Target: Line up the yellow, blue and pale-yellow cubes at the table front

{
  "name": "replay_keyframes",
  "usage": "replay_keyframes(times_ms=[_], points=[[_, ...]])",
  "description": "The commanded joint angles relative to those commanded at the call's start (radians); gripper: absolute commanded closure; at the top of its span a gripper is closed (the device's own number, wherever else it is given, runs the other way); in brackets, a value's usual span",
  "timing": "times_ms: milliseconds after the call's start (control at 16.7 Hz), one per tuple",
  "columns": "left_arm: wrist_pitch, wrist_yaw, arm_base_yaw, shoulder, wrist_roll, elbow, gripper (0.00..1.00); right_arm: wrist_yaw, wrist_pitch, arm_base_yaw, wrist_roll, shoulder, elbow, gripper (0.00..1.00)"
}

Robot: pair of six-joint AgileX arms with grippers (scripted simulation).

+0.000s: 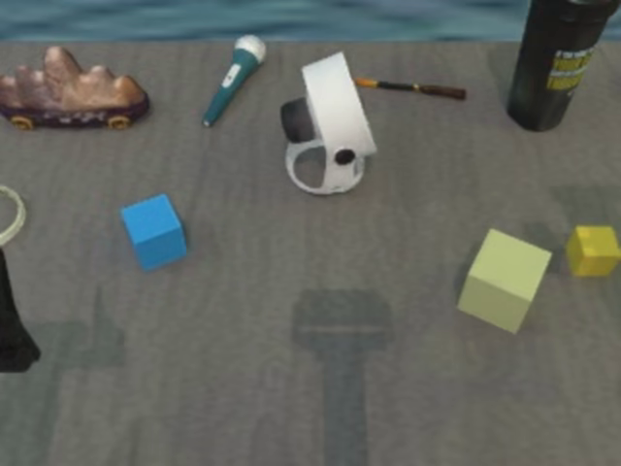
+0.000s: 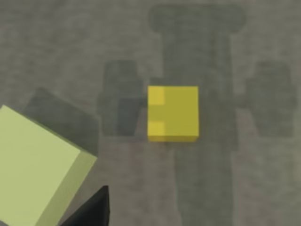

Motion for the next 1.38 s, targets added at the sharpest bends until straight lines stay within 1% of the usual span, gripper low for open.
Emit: replay_keyframes(times_ms=[300, 480, 660, 780, 1140, 1260, 1380], points=[[0.000, 0.000, 0.000, 0.000, 0.000, 0.000, 0.00, 0.002, -0.249, 0.020, 0.020, 0.462, 0.342, 0.00], [0.000, 0.000, 0.000, 0.000, 0.000, 0.000, 0.00, 0.001, -0.355, 0.029, 0.031, 0.653, 0.506, 0.00], [0.000, 0.000, 0.000, 0.000, 0.000, 0.000, 0.00, -0.001, -0.418, 0.035, 0.037, 0.778, 0.616, 0.00], [0.000, 0.000, 0.000, 0.000, 0.000, 0.000, 0.00, -0.003, -0.436, 0.036, 0.039, 0.814, 0.648, 0.00], [0.000, 0.000, 0.000, 0.000, 0.000, 0.000, 0.00, -0.003, -0.432, 0.032, 0.038, 0.816, 0.646, 0.00], [0.000, 0.000, 0.000, 0.000, 0.000, 0.000, 0.00, -0.003, -0.395, 0.034, 0.037, 0.832, 0.620, 0.00], [0.000, 0.000, 0.000, 0.000, 0.000, 0.000, 0.00, -0.002, -0.321, 0.035, 0.038, 0.862, 0.579, 0.00]])
